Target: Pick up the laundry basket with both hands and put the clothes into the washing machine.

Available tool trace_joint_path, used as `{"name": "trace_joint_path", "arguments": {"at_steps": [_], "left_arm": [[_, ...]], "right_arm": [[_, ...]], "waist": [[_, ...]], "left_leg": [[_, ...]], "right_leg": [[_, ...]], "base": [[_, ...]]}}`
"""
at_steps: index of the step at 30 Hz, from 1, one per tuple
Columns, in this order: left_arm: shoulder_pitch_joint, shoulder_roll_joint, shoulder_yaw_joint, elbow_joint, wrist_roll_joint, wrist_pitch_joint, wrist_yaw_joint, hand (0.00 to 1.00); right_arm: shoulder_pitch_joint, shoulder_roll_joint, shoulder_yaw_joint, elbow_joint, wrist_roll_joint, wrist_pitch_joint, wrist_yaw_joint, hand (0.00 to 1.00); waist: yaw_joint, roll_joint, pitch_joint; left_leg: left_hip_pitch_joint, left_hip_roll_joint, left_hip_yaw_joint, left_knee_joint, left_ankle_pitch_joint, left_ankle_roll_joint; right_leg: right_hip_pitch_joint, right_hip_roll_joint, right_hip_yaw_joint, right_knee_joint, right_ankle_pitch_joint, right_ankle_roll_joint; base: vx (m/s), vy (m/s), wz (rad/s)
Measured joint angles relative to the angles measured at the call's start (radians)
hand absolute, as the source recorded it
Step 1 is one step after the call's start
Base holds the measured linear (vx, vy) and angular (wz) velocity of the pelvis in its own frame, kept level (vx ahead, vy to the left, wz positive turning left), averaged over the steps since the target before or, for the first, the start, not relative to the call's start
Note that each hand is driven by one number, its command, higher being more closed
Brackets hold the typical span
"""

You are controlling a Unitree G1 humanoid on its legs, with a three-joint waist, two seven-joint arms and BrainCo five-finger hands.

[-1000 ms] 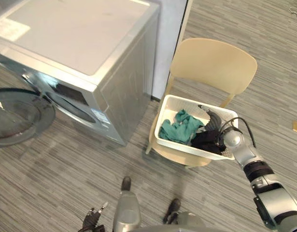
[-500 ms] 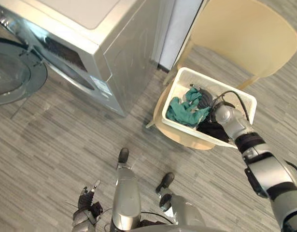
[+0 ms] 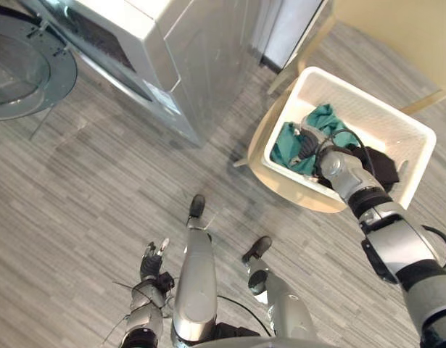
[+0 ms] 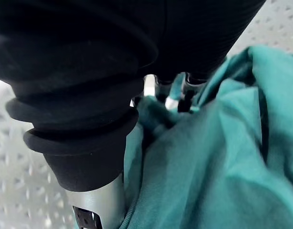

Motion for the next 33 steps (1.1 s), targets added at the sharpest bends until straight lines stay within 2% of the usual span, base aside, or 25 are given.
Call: {"name": "trace_joint_path", "arguments": {"at_steps": [3,6,9,10,15,19,21,24,25,27,28,29,30,32,33], "left_arm": [[0.003,-0.01,-0.039,-0.064,-0.151,-0.012,-0.046,0.0],[0.006,-0.015,-0.067,-0.101,-0.23,-0.014,-0.073,0.0],[0.006,-0.019,-0.098,-0.127,-0.259,-0.014,-0.085,0.0],[0.006,-0.026,-0.102,-0.14,-0.266,-0.014,-0.085,0.0],[0.006,-0.038,-0.123,-0.176,-0.285,-0.015,-0.083,0.0],[0.011,-0.051,-0.122,-0.215,-0.287,-0.016,-0.078,0.0],[0.02,-0.059,-0.122,-0.239,-0.287,-0.015,-0.07,0.0],[0.029,-0.073,-0.122,-0.271,-0.277,-0.015,-0.06,0.0],[0.034,-0.074,-0.123,-0.281,-0.274,-0.014,-0.06,0.0],[0.05,-0.072,-0.135,-0.32,-0.236,-0.015,-0.056,0.0],[0.053,-0.072,-0.14,-0.332,-0.216,-0.015,-0.048,0.0],[0.054,-0.071,-0.148,-0.351,-0.183,-0.015,-0.034,0.0],[0.065,-0.066,-0.166,-0.397,-0.098,-0.017,-0.01,0.0],[0.077,-0.062,-0.174,-0.438,-0.037,-0.017,0.007,0.0],[0.089,-0.061,-0.174,-0.47,0.02,-0.017,0.024,0.0]], "right_arm": [[-0.021,-0.055,0.057,0.015,-0.094,0.002,-0.006,0.0],[-0.055,-0.082,0.116,0.012,-0.168,0.004,-0.033,0.0],[-0.08,-0.082,0.155,0.0,-0.227,0.014,-0.059,0.0],[-0.083,-0.084,0.161,-0.012,-0.244,0.02,-0.069,1.0],[-0.101,-0.076,0.173,-0.028,-0.279,0.039,-0.101,1.0],[-0.123,-0.07,0.161,-0.024,-0.278,0.066,-0.095,1.0],[-0.11,-0.057,0.123,-0.022,-0.228,0.07,-0.089,1.0],[-0.074,-0.041,-0.03,-0.059,-0.046,0.075,-0.1,1.0],[-0.07,-0.038,-0.061,-0.082,-0.031,0.079,-0.106,1.0],[-0.029,-0.039,-0.203,-0.269,-0.016,0.095,-0.141,1.0],[-0.017,-0.039,-0.236,-0.321,-0.007,0.096,-0.159,1.0],[0.001,-0.039,-0.287,-0.399,-0.003,0.097,-0.183,1.0],[0.027,-0.035,-0.363,-0.512,-0.003,0.099,-0.227,1.0],[0.068,-0.014,-0.445,-0.604,-0.003,0.102,-0.26,1.0],[0.123,0.006,-0.505,-0.671,-0.004,0.102,-0.293,1.0]], "waist": [[0.018,0.016,0.01],[0.017,0.016,0.011],[0.015,0.015,0.01],[0.014,0.016,0.011],[0.015,0.015,0.01],[0.017,0.015,0.011],[0.016,0.013,0.012],[-0.001,0.012,0.012],[-0.011,0.011,0.012],[-0.041,0.008,0.013],[-0.046,0.007,0.012],[-0.061,0.004,0.011],[-0.074,0.003,0.01],[-0.091,0.0,-0.002],[-0.096,-0.009,-0.032]], "left_leg": [[-0.024,-0.006,0.005,-0.035,0.028,0.003],[-0.04,-0.006,0.017,-0.08,0.059,0.001],[-0.043,-0.001,0.029,-0.113,0.08,-0.001],[-0.048,0.0,0.033,-0.117,0.083,-0.001],[-0.059,0.007,0.056,-0.117,0.084,0.0],[-0.053,0.011,0.069,-0.114,0.084,0.0],[-0.04,0.013,0.076,-0.113,0.084,0.0],[0.016,0.02,0.1,-0.117,0.085,0.0],[0.03,0.02,0.103,-0.12,0.085,0.0],[0.107,0.023,0.126,-0.152,0.093,-0.002],[0.123,0.022,0.13,-0.159,0.099,-0.002],[0.146,0.018,0.137,-0.175,0.116,0.0],[0.186,0.013,0.153,-0.2,0.136,0.003],[0.228,0.01,0.159,-0.22,0.14,0.003],[0.242,0.004,0.159,-0.227,0.14,0.003]], "right_leg": [[-0.045,-0.012,-0.014,0.009,0.0,0.0],[-0.085,-0.015,-0.016,0.008,0.003,-0.004],[-0.111,-0.014,-0.009,0.006,0.009,-0.012],[-0.119,-0.013,-0.006,0.005,0.01,-0.015],[-0.14,-0.011,0.01,-0.001,0.018,-0.018],[-0.133,-0.011,0.012,-0.001,0.019,-0.018],[-0.125,-0.012,0.01,0.007,0.019,-0.019],[-0.084,-0.014,0.009,0.015,0.019,-0.019],[-0.072,-0.015,0.009,0.015,0.019,-0.019],[-0.024,-0.018,0.009,0.021,0.018,-0.018],[-0.013,-0.02,0.009,0.022,0.016,-0.017],[-0.001,-0.025,0.009,0.025,0.015,-0.016],[0.025,-0.031,0.01,0.03,0.011,-0.016],[0.057,-0.031,0.006,0.029,0.001,-0.018],[0.07,-0.032,0.004,0.029,-0.004,-0.012]], "base": [[-0.02,0.036,0.0],[-0.02,0.025,-0.06],[0.0,0.004,-0.12],[0.0,0.012,-0.18],[0.01,0.019,-0.12],[0.02,0.011,0.0],[0.05,0.02,-0.02],[0.03,0.01,-0.06],[0.02,0.0,-0.07],[0.01,-0.003,-0.1],[0.0,-0.009,-0.05],[-0.02,-0.018,0.05],[-0.03,-0.028,0.04],[-0.03,-0.009,0.07],[0.0,0.036,0.1]]}}
